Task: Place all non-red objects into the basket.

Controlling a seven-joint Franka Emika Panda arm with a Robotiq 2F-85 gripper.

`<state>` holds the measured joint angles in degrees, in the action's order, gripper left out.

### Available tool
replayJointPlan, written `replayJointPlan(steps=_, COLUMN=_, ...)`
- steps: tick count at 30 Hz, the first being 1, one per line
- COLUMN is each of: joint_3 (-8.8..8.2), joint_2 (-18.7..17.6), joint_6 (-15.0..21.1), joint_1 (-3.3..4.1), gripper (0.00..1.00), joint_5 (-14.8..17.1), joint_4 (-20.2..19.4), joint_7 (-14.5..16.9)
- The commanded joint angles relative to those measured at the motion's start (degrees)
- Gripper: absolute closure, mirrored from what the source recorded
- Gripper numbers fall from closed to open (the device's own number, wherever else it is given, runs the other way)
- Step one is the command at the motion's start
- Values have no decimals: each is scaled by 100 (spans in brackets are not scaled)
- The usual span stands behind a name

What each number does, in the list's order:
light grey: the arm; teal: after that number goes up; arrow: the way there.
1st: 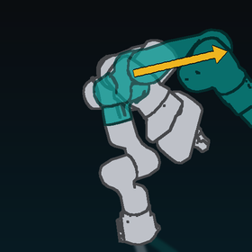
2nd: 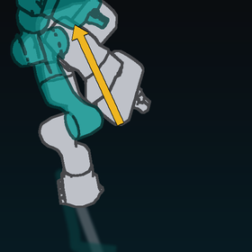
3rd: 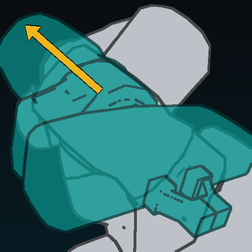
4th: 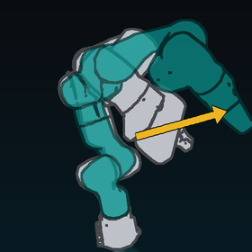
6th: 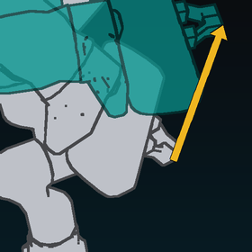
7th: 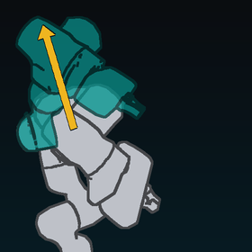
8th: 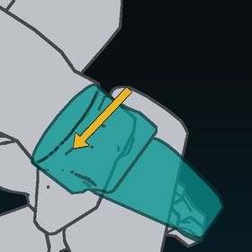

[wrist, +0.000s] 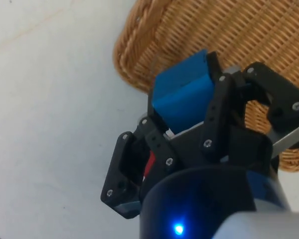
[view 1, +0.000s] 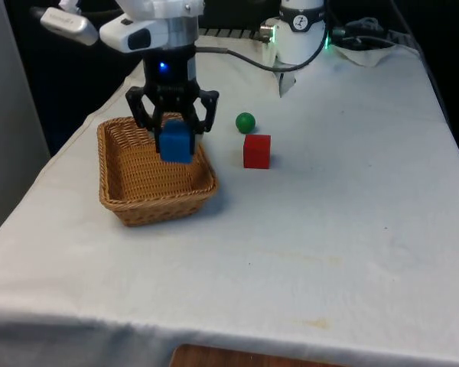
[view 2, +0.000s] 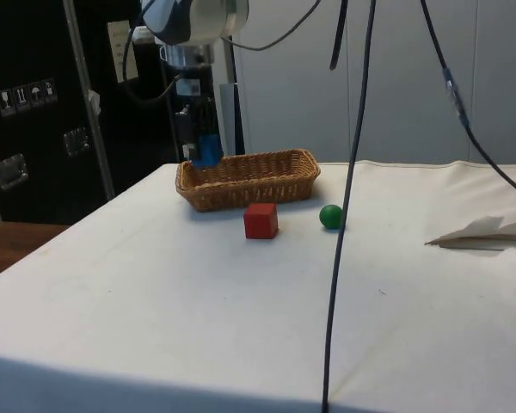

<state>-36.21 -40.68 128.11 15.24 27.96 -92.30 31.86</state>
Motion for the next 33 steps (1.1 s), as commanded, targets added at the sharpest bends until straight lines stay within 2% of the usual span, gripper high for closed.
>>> replayJointPlan(steps=1, joint_3=29, joint_2=-40, joint_6=17, joint_1=-57, gripper=97, joint_5=57, joint_4=29, joint_7=57)
replayJointPlan(steps=4, joint_3=6, joint_2=-92, joint_6=52, joint_1=-74, gripper=97, joint_5=115, joint_4=29, joint_7=115)
replayJointPlan(steps=5, joint_3=-34, joint_2=-69, joint_6=17, joint_1=-23, gripper=97, joint_5=80, joint_4=0, joint_7=80)
replayJointPlan(steps=6, joint_3=0, joint_2=-109, joint_6=63, joint_1=-74, gripper=97, joint_5=138, joint_4=23, joint_7=138)
replayJointPlan(steps=13, joint_3=-11, joint_2=-304, joint_6=218, joint_1=-115, gripper=97, joint_5=315, joint_4=17, joint_7=275)
replayJointPlan(steps=14, joint_3=-11, joint_2=-332, joint_6=241, joint_1=-115, gripper=97, joint_5=344, joint_4=17, joint_7=292)
replayJointPlan(steps=15, joint_3=-52, joint_2=-327, joint_6=212, joint_1=-80, gripper=97, joint_5=321, joint_4=0, joint_7=264)
replayJointPlan(steps=17, joint_3=-11, joint_2=-413, joint_6=309, joint_1=-132, gripper=97, joint_5=424, joint_4=17, joint_7=344)
replayJointPlan(steps=23, joint_3=-6, joint_2=-550, joint_6=395, joint_1=-166, gripper=97, joint_5=510, joint_4=46, joint_7=407)
replayJointPlan(steps=24, joint_3=-52, joint_2=-516, joint_6=372, joint_1=-109, gripper=97, joint_5=464, joint_4=0, joint_7=367)
replayJointPlan(steps=25, joint_3=-6, joint_2=-573, joint_6=407, joint_1=-178, gripper=97, joint_5=521, joint_4=52, joint_7=418)
replayJointPlan(steps=29, joint_3=-6, joint_2=-665, joint_6=413, joint_1=-218, gripper=97, joint_5=630, joint_4=92, joint_7=498)
replayJointPlan(steps=32, joint_3=-34, joint_2=-699, joint_6=390, joint_1=-218, gripper=97, joint_5=693, joint_4=115, joint_7=544)
replayJointPlan(steps=33, joint_3=-57, joint_2=-693, joint_6=413, joint_1=-183, gripper=97, joint_5=676, joint_4=80, joint_7=521)
